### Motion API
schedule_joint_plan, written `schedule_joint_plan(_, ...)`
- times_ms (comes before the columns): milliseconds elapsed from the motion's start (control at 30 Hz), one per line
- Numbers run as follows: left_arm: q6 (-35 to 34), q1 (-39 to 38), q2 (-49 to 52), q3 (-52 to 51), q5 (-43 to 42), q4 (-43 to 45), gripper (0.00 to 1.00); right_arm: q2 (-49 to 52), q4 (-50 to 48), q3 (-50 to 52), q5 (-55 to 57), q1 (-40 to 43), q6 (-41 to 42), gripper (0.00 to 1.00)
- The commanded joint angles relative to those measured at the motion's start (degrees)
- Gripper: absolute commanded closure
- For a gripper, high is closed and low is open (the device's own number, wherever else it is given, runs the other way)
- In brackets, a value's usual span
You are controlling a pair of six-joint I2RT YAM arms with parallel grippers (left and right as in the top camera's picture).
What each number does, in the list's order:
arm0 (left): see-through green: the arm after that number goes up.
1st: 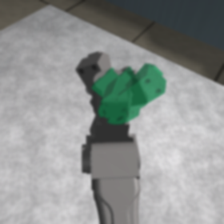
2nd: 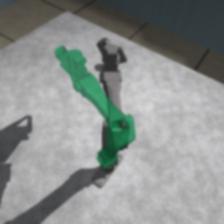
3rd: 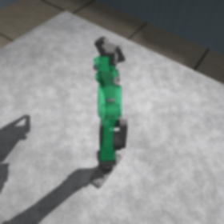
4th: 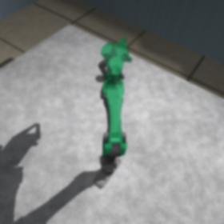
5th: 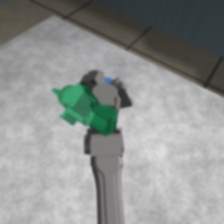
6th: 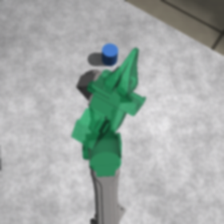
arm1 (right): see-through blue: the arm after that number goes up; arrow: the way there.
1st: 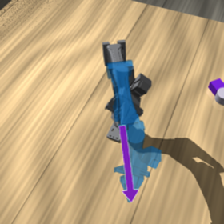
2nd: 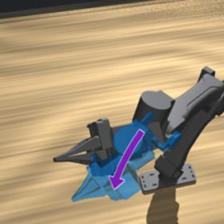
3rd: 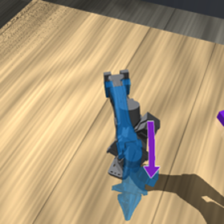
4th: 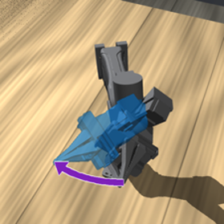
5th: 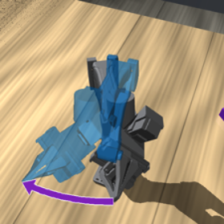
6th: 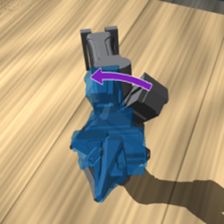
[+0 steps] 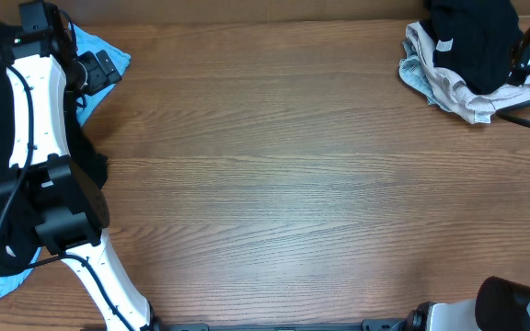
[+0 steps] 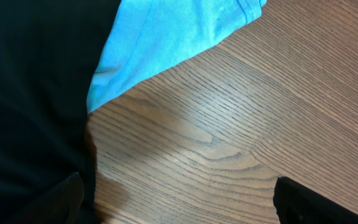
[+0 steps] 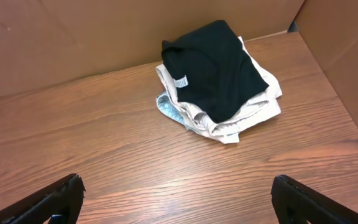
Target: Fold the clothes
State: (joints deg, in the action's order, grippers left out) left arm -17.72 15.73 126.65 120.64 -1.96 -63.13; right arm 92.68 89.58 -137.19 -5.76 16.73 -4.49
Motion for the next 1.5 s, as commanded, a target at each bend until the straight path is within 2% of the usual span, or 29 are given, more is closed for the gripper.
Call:
schedule_joint_plan(0,-0.7,-0.4,-0.4,0.4,-0.4,0.1,0.0,-0.2,-0.3,0.0,-0.3,-0.4,0.2,0.0)
schedule_joint_plan(133,-0.7,-0.4,-0.4,0.4,-0.4,0.1,0.0,-1.5,-0.2,0.0,-0.3,-2.4,0.2,0.0)
schedule_joint_plan(267,-0.7,-0.4,-0.4,0.4,-0.4,0.1,0.0,-4.2,1.1,0.2,0.8,-8.0,0.0,0.0)
schedule_joint_plan(433,-0.7,-0.4,-0.4,0.4,-0.4,0.1,0.0,-10.4,-9.6,10.1,-0.5,-12.2,0.5,0.0)
schedule_joint_plan(633,-0.7,-0.4,-0.4,0.4,-0.4,0.1,0.0,-24.0,-35.1,37.6,-1.4,-16.6,7.9,0.0)
schedule_joint_plan(833,-0.7,-0.4,-0.4,0.4,-0.4,0.1,0.0,-41.7,-58.9,70.3,-1.4,-17.7,9.2,0.0)
schedule_joint_plan(1067,-0.7,-0.4,-0.4,0.4,-0.4,0.1,0.0,-63.3,-79.2,102.9,-1.1,-17.7,11.2,0.0)
schedule_joint_plan(1233,-0.7,-0.4,-0.4,0.4,-0.4,0.1,0.0,-75.4,-88.7,119.2,-0.1,-17.7,13.0,0.0)
schedule_joint_plan(1367,-0.7,-0.4,-0.4,0.4,-0.4,0.1,0.0,-82.0,-89.1,126.0,6.5,-17.7,20.1,0.0)
schedule_joint_plan(1467,-0.7,-0.4,-0.4,0.4,-0.4,0.1,0.0,-85.5,-89.1,129.3,7.9,-17.7,20.2,0.0)
